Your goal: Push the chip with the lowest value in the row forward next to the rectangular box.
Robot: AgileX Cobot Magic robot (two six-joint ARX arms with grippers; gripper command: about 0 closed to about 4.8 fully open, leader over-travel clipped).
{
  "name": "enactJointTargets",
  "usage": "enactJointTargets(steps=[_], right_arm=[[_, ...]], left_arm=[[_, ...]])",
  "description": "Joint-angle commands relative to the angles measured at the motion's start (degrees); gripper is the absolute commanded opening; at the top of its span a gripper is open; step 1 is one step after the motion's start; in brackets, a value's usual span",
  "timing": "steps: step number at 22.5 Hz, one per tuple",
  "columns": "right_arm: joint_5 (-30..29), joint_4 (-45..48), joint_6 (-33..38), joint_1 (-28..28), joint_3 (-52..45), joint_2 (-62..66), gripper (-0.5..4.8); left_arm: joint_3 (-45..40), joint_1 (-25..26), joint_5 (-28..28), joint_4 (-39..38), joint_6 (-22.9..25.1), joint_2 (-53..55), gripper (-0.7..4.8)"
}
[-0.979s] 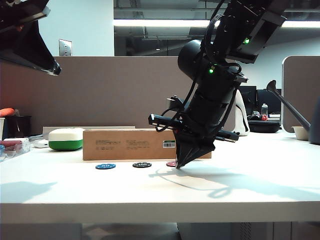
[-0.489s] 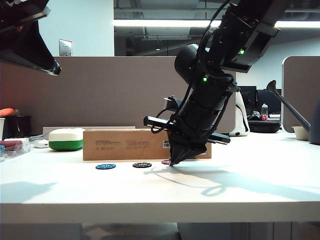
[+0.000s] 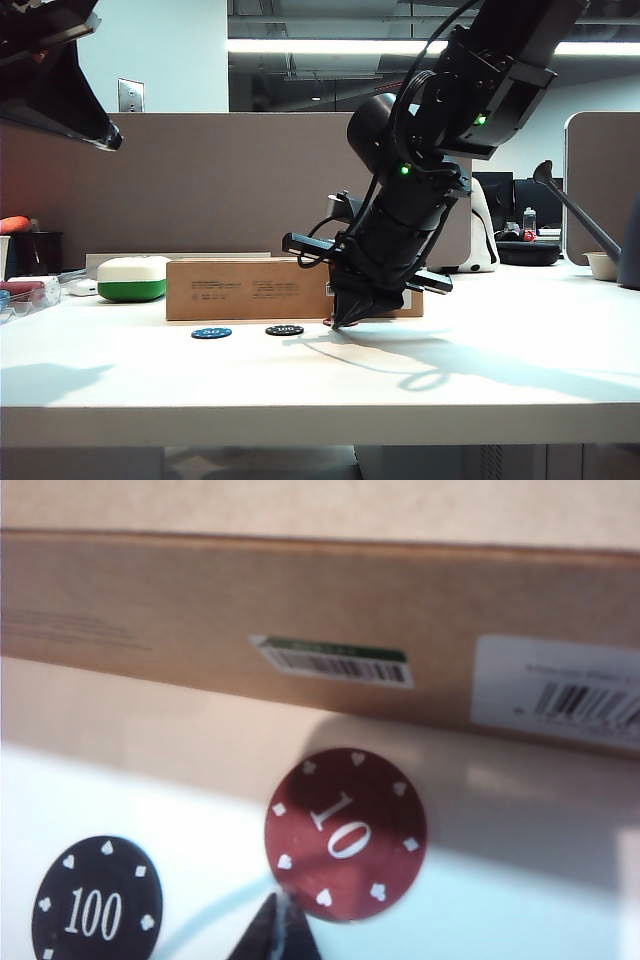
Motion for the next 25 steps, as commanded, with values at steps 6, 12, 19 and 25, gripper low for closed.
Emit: enactJointTargets(steps=[6, 12, 19, 25], right_arm=[[3.93, -3.45, 0.44, -0.02, -0.76, 0.94, -0.05], [3.78, -2.40, 0.66, -0.04, -0.76, 0.92, -0.05], [2.23, -4.04, 2.12, 0.02, -0.74, -2.10, -0.05], [2.38, -10.19, 2.10, 0.02, -0.76, -10.97, -0.05]], left_arm=[[0.13, -0.04, 0.24, 0.72, -0.09, -0.13, -0.05], [0.13, -0.04, 0.22, 0.72, -0.09, -0.13, -0.05], [0.13, -0.04, 0.22, 0.72, -0.09, -0.13, -0.05], [0.13, -0.04, 0.22, 0.72, -0.09, -0.13, -0.05]])
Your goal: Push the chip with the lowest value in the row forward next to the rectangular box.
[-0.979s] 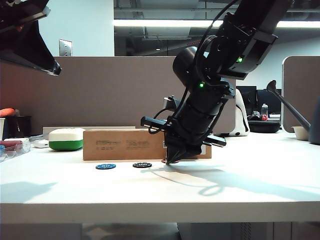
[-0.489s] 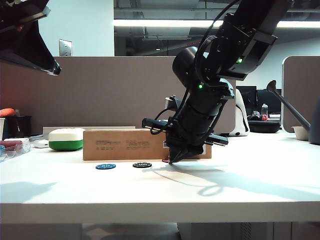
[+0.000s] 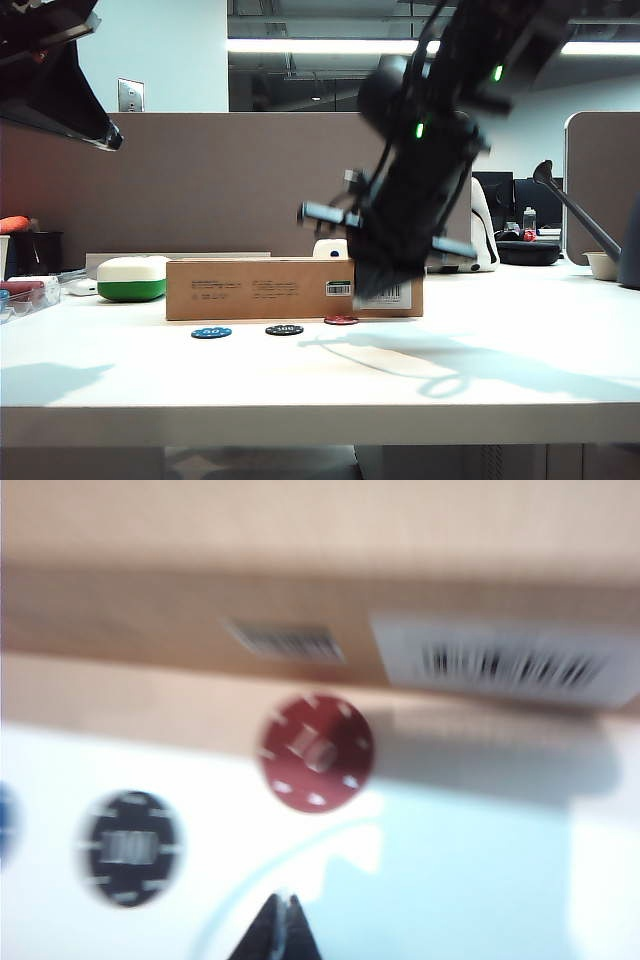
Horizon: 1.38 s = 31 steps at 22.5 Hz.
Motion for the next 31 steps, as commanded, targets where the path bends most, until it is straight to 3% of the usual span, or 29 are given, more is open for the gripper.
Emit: enactJointTargets(steps=[1, 5, 8, 22, 24, 31], right_arm=[[-0.02, -5.62, 0.15, 0.09, 0.24, -5.53, -0.05], [0.39, -11.61, 0.13, 0.94, -0.09, -9.75, -0.05], [3.87, -15.78, -0.13, 3.30, -1.27, -14.10, -0.05], [26.64, -17.51, 1.16, 25.33, -17.20, -34.47, -0.05], [32.41, -17.53, 5.64, 30.69, -21.44, -39.47, -0.05], [40.98, -17.70, 10.88, 35.91, -25.53, -44.68, -0.05]], left_arm=[[0.13, -0.04, 0.24, 0.72, -0.09, -0.13, -0.05], [0.13, -0.04, 0.24, 0.72, -0.09, -0.11, -0.05], [0.13, -0.04, 0.22, 0.72, -0.09, -0.13, -0.05], [0.13, 0.15, 0.24, 0.68, -0.09, -3.72, -0.05], [0.13, 2.32, 1.40, 0.70, -0.11, -6.16, -0.05], [0.11, 14.75, 2.80, 0.63, -0.09, -12.98, -0.05]])
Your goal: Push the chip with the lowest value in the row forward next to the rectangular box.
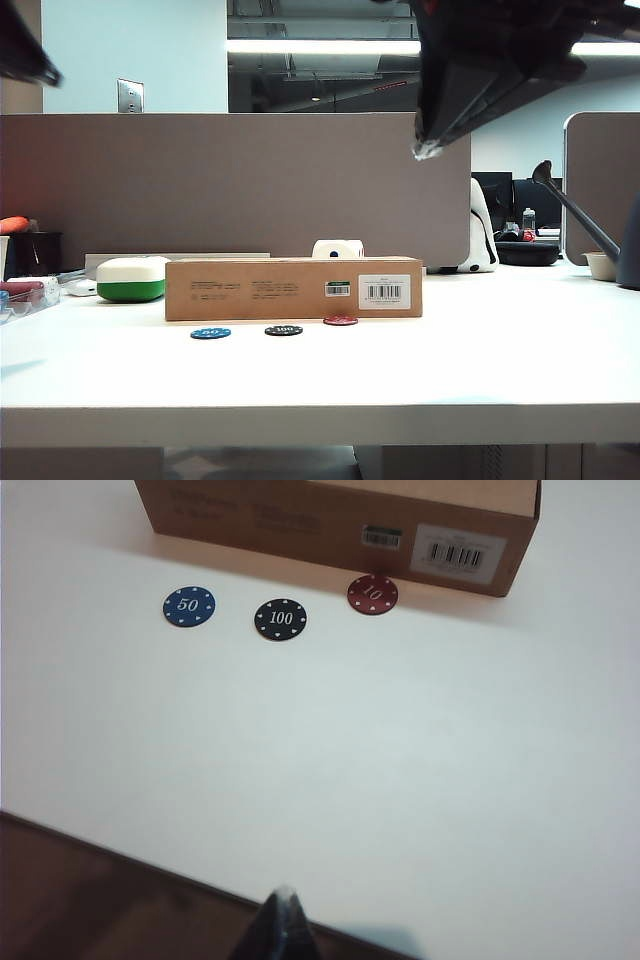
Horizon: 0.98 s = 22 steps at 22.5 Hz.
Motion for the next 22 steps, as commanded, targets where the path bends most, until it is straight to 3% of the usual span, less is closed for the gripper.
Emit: enactJointTargets(steps=[1, 20, 22], right_arm=[[4.09, 0.07, 0.81, 0.68, -1.25, -0.52, -0.05], [4.11, 0.04, 0.79, 0.68, -1.22, -0.28, -0.05], [4.09, 0.07, 0.79, 0.68, -1.22, -0.28, -0.05]], left_arm=[[0.13, 5.38, -0.28, 0.70, -0.11, -4.83, -0.05], [0.13, 17.86, -1.01, 0.70, -0.09, -20.46, -0.05], [0.13, 18.64, -1.16, 1.18, 6.40, -20.72, -0.05]])
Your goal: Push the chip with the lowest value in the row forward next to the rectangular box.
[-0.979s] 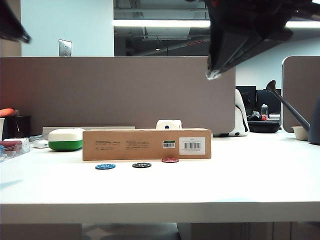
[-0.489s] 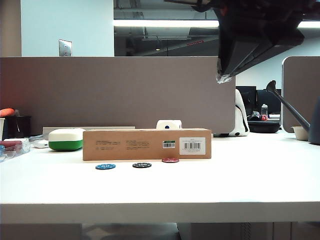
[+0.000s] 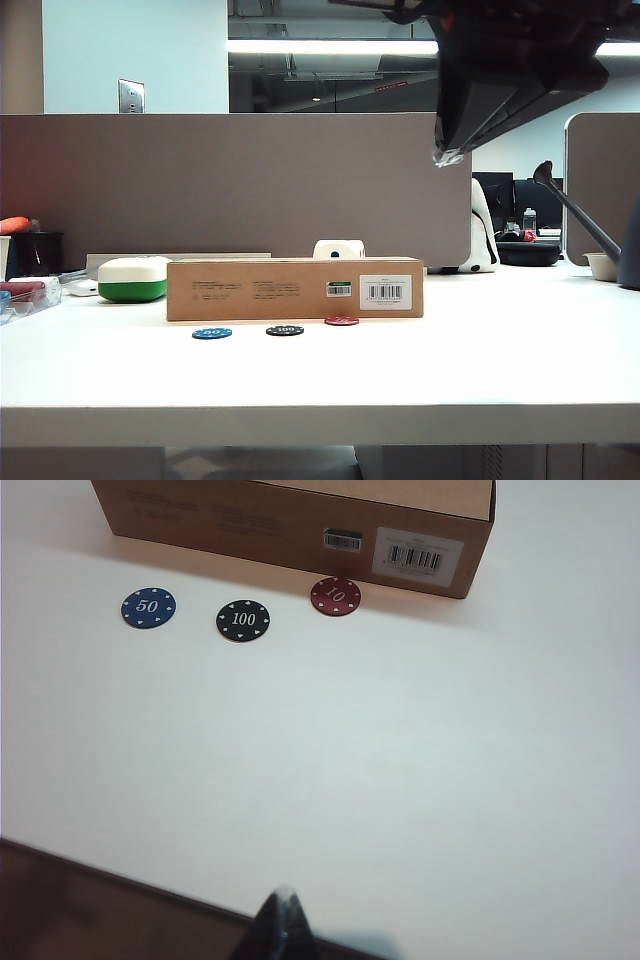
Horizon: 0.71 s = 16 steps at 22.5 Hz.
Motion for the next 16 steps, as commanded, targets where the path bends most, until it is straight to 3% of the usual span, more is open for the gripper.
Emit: enactJointTargets(steps=[1, 2, 9, 16], right_arm=[[0.46, 0.24, 0.17, 0.09, 0.20, -0.15, -0.05], [0.48, 0.26, 0.17, 0.09, 0.22, -0.15, -0.05], [0.46, 0.24, 0.17, 0.09, 0.20, -0.15, -0.05], [0.46, 0.24, 0.17, 0.09, 0.20, -0.15, -0.05]], left_arm=[[0.13, 1.92, -0.37, 1.57, 16.13, -0.39, -0.05], [0.13, 2.64, -0.76, 1.11, 18.19, -0.81, -0.05], [0.11, 3.10, -0.85, -2.60, 18.88, -6.54, -0.05], [0.11, 3.04, -0.76, -9.86, 12.13, -12.33, -0.05]])
